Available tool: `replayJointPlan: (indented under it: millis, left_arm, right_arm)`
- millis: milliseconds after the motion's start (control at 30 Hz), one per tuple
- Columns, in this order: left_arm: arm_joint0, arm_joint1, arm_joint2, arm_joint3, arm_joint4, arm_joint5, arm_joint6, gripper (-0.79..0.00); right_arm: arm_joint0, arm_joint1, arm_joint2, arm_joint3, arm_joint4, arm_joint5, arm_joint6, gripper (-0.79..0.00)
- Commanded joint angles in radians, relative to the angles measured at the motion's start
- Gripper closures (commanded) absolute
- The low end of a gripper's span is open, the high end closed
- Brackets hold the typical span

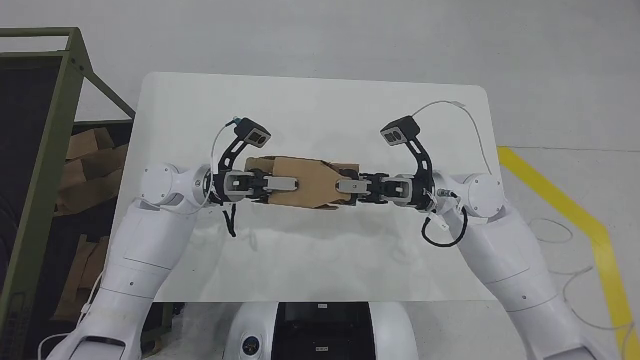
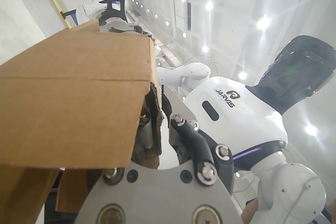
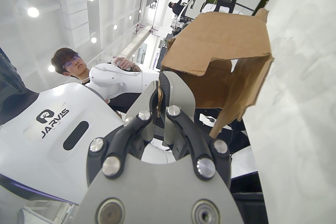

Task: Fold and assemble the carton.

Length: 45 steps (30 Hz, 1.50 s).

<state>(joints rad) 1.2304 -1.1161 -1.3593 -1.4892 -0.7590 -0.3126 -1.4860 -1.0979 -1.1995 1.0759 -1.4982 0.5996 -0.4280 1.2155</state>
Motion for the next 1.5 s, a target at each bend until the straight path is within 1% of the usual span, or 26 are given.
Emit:
replayJointPlan:
  millis: [0,167,200,233,267,300,333,367,400,467,700,867,933,1267,1300,1467]
  left_arm:
    - [0.001,0.001,0.0,0.0,0.001,0.0,0.004,-0.077]
    - [0.003,0.003,-0.001,-0.002,0.007,-0.003,0.016,-0.018]
    - [0.003,0.004,-0.002,-0.003,0.008,-0.005,0.02,0.0]
    - [0.004,0.004,-0.003,-0.002,0.007,-0.005,0.026,0.0]
    - [0.004,0.004,-0.005,-0.001,0.007,-0.006,0.033,0.0]
    - [0.005,0.005,-0.005,-0.002,0.005,-0.006,0.038,0.0]
    - [0.005,0.005,-0.006,-0.001,0.004,-0.006,0.044,0.0]
    - [0.006,0.005,-0.007,-0.001,0.005,-0.006,0.049,0.0]
    - [0.006,0.006,-0.008,-0.001,0.006,-0.006,0.053,0.0]
    - [0.008,0.006,-0.011,0.0,0.008,-0.006,0.069,0.0]
    - [0.01,0.01,-0.021,0.003,0.009,0.007,0.103,0.0]
    - [0.009,0.013,-0.021,0.005,0.032,0.042,0.125,0.0]
    - [0.011,0.014,-0.02,0.0,0.036,0.047,0.139,0.0]
    - [0.011,0.014,-0.02,0.0,0.036,0.047,0.139,0.0]
    - [0.015,0.013,-0.018,-0.009,0.04,0.051,0.156,0.0]
    - [0.026,0.014,-0.012,-0.031,0.055,0.053,0.186,0.0]
  right_arm:
    - [0.0,0.0,-0.001,-0.001,-0.001,0.002,0.001,0.0]
    - [0.001,0.001,-0.002,-0.003,-0.002,0.001,0.005,0.0]
    - [0.0,0.001,-0.002,-0.003,-0.004,0.001,0.005,-0.049]
    - [0.0,0.002,-0.001,-0.003,-0.004,0.001,0.004,-0.209]
    - [-0.001,0.002,0.0,-0.005,-0.006,-0.002,0.005,-0.311]
    - [-0.002,0.003,0.001,-0.007,-0.007,-0.004,0.006,-0.363]
    - [-0.003,0.003,0.003,-0.009,-0.008,-0.006,0.006,-0.474]
    - [-0.004,0.004,0.006,-0.011,-0.01,-0.009,0.006,-0.671]
    - [-0.006,0.005,0.01,-0.013,-0.011,-0.014,0.004,-0.773]
    - [-0.01,0.008,0.024,-0.017,-0.028,-0.03,-0.008,-0.785]
    - [-0.067,0.023,0.098,-0.103,-0.109,-0.162,-0.059,-0.785]
    - [-0.122,0.03,0.155,-0.164,-0.154,-0.261,-0.151,-0.785]
    - [-0.139,0.032,0.173,-0.177,-0.181,-0.262,-0.189,-0.785]
    - [-0.139,0.032,0.173,-0.177,-0.181,-0.262,-0.189,-0.785]
    - [-0.139,0.032,0.173,-0.177,-0.181,-0.262,-0.189,-0.785]
    - [-0.145,0.031,0.142,-0.19,-0.196,-0.212,-0.205,-0.785]
